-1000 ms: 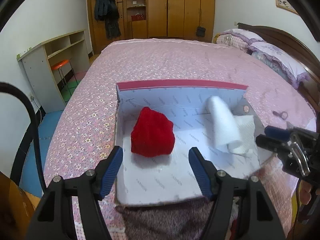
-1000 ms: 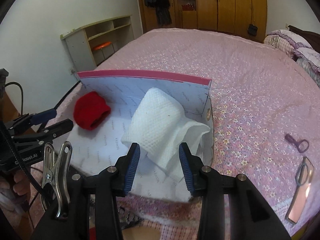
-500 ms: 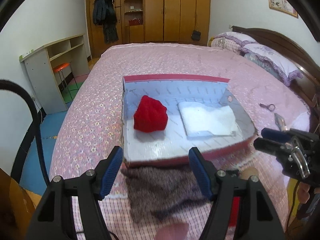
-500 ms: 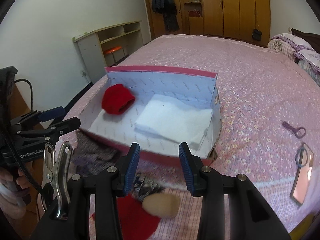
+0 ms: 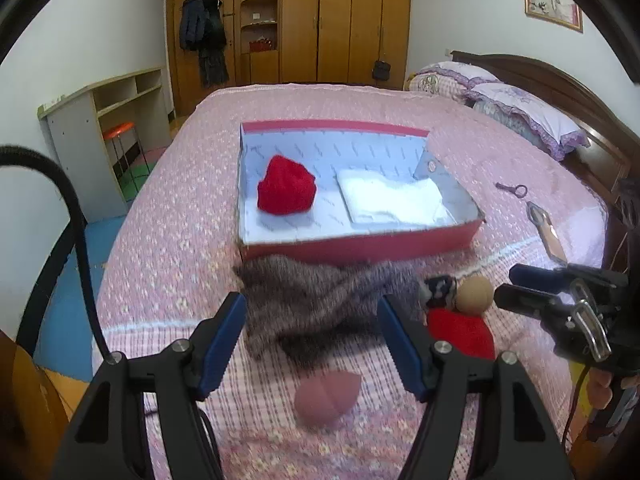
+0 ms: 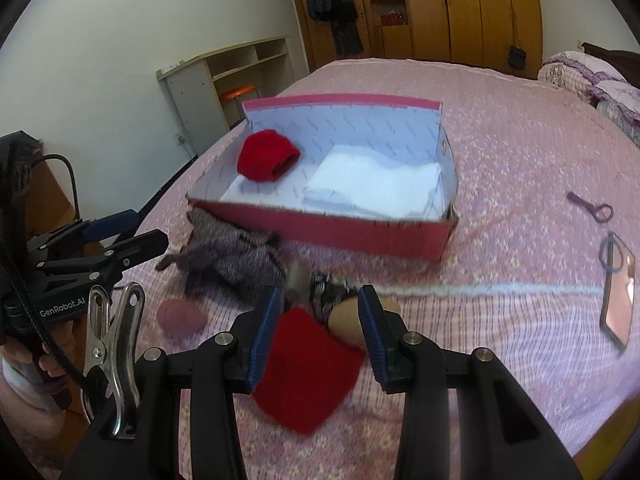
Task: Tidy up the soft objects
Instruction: 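Move both grippers back to the remaining soft items, then grasp the pink sponge with the left gripper while the right grasps the red sock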
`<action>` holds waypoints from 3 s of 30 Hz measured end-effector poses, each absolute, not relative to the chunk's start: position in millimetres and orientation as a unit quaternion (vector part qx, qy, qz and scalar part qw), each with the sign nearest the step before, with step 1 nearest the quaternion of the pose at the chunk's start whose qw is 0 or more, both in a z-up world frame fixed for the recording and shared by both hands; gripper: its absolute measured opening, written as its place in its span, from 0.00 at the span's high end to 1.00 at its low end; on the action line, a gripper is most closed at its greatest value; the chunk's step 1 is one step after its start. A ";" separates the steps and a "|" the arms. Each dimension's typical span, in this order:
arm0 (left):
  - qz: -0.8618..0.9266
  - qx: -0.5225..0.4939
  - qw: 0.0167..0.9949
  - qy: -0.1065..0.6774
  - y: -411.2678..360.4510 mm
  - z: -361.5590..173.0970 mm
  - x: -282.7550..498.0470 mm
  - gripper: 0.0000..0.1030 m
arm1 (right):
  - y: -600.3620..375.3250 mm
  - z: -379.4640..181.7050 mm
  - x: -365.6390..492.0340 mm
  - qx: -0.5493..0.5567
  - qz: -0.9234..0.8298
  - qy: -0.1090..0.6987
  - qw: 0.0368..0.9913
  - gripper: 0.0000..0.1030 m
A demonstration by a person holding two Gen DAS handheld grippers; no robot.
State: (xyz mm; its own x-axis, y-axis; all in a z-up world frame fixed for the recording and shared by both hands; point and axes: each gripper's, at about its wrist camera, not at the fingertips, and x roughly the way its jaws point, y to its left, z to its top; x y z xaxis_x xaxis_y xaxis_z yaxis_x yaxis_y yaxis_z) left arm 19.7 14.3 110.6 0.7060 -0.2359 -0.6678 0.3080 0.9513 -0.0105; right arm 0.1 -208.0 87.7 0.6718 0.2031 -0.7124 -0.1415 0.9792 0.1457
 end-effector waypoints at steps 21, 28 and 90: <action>-0.145 0.029 0.902 0.405 18.3 49.5 -7.7 0.30 | -211.2 43.0 -40.9 0.099 0.074 0.409 0.904 0.52; -0.138 0.027 0.903 0.405 19.5 41.7 -8.5 0.30 | -206.5 38.6 -41.8 0.115 0.080 0.405 0.904 0.50; -0.156 0.002 0.911 0.382 25.9 68.4 -22.9 0.55 | -216.6 36.7 -65.8 0.175 0.096 0.382 0.902 0.79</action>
State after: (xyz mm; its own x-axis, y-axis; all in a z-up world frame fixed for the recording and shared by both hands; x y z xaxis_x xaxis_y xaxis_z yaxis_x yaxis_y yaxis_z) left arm -22.9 25.9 68.4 0.6591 -0.2832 -0.6967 0.2868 0.9510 -0.1153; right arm -65.8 -216.6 36.7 0.6898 0.3076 -0.6553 -0.0402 0.9201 0.3896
